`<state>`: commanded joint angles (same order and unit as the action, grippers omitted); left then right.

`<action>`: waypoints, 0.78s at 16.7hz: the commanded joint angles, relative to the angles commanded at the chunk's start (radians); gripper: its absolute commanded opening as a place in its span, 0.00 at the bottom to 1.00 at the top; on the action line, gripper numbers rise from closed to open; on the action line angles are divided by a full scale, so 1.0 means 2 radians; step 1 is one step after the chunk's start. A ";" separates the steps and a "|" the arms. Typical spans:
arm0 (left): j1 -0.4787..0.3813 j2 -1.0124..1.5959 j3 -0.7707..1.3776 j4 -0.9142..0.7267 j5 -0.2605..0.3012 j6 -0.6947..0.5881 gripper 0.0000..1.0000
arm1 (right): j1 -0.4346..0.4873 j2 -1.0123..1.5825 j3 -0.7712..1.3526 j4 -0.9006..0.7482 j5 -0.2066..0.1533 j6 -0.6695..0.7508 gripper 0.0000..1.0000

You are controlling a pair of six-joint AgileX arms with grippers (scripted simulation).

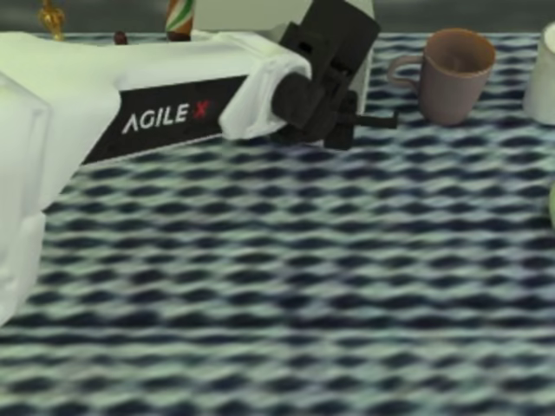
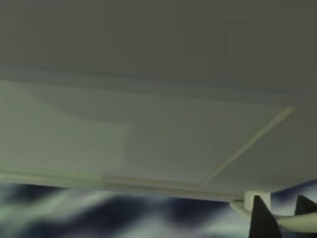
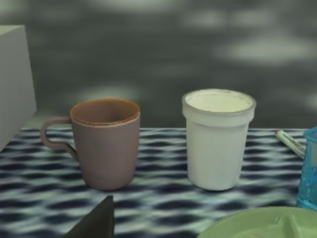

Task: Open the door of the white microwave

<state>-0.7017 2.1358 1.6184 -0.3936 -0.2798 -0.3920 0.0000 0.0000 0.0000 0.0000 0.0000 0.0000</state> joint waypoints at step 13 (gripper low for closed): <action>0.007 -0.017 -0.025 0.015 0.011 0.020 0.00 | 0.000 0.000 0.000 0.000 0.000 0.000 1.00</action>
<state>-0.6883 2.1021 1.5685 -0.3630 -0.2578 -0.3516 0.0000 0.0000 0.0000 0.0000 0.0000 0.0000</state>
